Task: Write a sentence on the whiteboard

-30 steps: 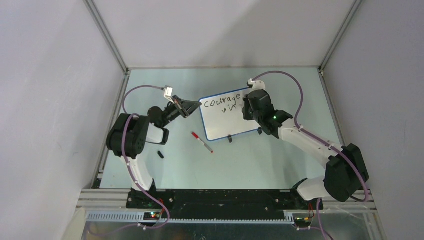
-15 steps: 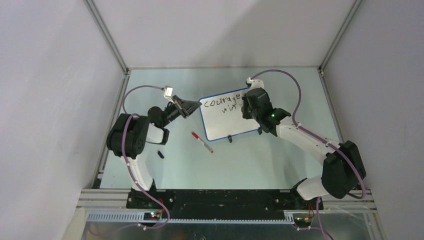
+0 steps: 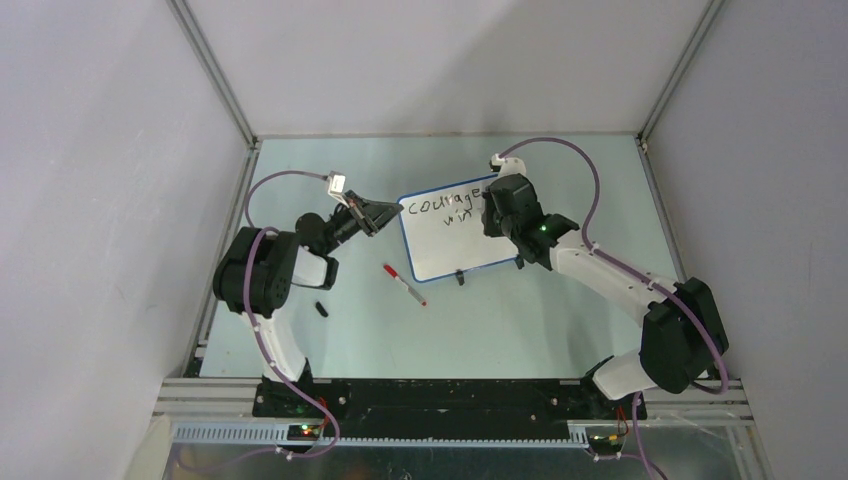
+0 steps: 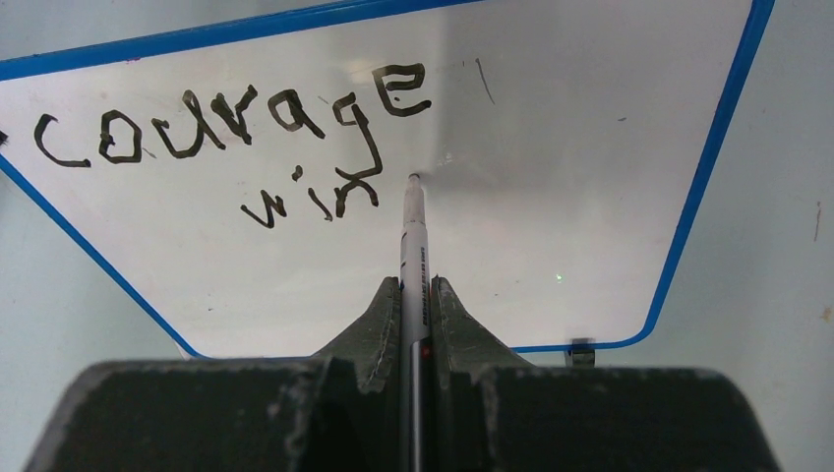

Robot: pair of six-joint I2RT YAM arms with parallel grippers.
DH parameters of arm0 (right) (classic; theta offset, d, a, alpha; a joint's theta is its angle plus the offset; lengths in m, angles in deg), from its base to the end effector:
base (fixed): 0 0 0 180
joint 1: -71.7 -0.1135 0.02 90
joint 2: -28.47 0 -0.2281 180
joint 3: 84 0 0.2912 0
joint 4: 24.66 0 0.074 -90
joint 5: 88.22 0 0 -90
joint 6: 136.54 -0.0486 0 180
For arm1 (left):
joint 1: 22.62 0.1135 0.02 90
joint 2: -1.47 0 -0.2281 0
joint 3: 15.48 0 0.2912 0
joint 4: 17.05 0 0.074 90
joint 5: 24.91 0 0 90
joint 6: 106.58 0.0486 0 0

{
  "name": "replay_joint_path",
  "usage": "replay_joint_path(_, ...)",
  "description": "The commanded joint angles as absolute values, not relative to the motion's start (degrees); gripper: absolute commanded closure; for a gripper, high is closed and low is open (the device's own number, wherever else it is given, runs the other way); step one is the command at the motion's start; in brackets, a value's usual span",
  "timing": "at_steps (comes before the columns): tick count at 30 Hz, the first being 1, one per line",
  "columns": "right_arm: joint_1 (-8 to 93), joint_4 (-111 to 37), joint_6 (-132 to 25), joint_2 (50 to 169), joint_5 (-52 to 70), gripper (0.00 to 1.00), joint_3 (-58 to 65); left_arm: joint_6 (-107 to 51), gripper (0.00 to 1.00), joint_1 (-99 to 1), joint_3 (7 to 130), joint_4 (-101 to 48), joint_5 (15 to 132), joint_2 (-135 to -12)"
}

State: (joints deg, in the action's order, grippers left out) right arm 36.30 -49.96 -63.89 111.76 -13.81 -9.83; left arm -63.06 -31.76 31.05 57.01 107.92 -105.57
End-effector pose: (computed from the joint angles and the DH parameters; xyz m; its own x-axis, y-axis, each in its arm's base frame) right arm 0.3177 0.2098 0.2256 -0.5523 -0.0401 -0.8327 -0.2227 0.9696 0.1010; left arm 0.3273 -0.0861 0.1038 -0.3983 -0.4745 -0.7849 0.6973 0.3993 -0.5953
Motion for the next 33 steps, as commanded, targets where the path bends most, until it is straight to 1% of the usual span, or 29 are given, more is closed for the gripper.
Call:
replay_joint_path(1,36.6,-48.8,-63.9,112.6,-12.9,1.0,-7.4,-60.3,1.0,-32.2,32.1,58.9,109.9,-105.3)
replay_joint_path(18,35.8,-50.3,-63.0,112.5,-12.2,1.0,-7.4,-60.3,1.0,-32.1,32.1,58.9,109.9,-105.2)
replay_joint_path(33,34.2,-52.7,-62.4,112.2,-17.0,1.0,-7.4,-60.2,1.0,-32.1,31.9,58.9,109.9,-105.1)
